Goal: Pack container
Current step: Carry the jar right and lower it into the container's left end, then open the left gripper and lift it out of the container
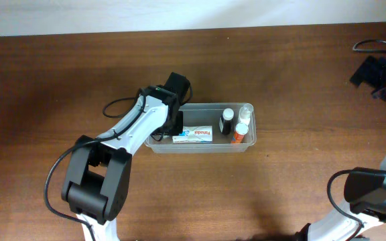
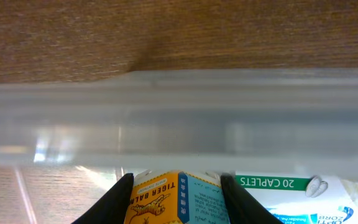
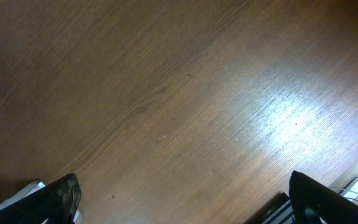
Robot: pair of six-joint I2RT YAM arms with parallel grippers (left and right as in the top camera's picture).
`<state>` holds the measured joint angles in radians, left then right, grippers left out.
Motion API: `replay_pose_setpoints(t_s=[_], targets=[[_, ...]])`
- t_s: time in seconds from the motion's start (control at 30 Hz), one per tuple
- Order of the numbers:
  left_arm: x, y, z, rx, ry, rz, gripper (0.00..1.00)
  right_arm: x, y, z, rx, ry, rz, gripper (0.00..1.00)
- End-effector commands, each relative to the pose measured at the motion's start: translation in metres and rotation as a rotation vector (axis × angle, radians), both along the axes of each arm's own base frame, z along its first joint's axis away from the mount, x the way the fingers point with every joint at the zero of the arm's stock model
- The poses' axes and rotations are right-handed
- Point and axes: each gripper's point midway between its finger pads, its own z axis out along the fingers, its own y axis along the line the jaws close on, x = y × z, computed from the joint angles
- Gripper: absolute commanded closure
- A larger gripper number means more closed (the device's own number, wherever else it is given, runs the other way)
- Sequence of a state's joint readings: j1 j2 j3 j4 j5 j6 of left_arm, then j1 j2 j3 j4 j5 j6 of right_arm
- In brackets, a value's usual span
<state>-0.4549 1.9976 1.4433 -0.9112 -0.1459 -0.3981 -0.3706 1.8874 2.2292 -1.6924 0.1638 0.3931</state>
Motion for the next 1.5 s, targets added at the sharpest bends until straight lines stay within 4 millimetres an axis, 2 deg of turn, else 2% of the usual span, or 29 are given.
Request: replay_pose_setpoints(t_s=[0.0,0.2,0.23,0.87,0.9,1.07,1.23,1.37,1.47], targets=[[-0.003,-0.004,-0.003,-0.026,0.016,0.009,0.62,-0.003,-0.001,0.010,-0.014,-0.027,-0.012,0.02],[-0.003,-0.006,-0.003,-0.035,0.016,0.008,0.62,-0.003,-0.001,0.010,-0.014,-0.027,-0.012,0.02],[-0.003,-0.006,-0.003,-0.035,0.016,0.008,0.53,-0.003,-0.001,0.010,-0.014,-0.027,-0.012,0.02],[0.000,-0.007,-0.001,-0.036,0.004,0.002,0.53,-0.003,-0.001,0.010,-0.014,-0.027,-0.012,0.02],[0.003,-0.008,0.003,-0.038,-0.002,-0.016,0.48,-0.003,-0.001,0.010,-0.014,-0.027,-0.012,0.02],[0.016,-0.015,0.029,-0.048,-0.040,-0.054,0.40,-0.003,-0.001,0.010,-0.014,-0.027,-0.012,0.01],[0.032,-0.016,0.071,-0.040,-0.110,-0.055,0.36,-0.003,-0.001,0.010,-0.014,-0.027,-0.012,0.02],[0.035,-0.017,0.117,-0.056,-0.149,-0.054,0.37,-0.003,-0.001,0.010,-0.014,-0.027,-0.012,0.02],[0.026,-0.012,0.158,-0.065,-0.175,-0.069,0.35,-0.003,-0.001,0.010,-0.014,-0.027,-0.012,0.02]])
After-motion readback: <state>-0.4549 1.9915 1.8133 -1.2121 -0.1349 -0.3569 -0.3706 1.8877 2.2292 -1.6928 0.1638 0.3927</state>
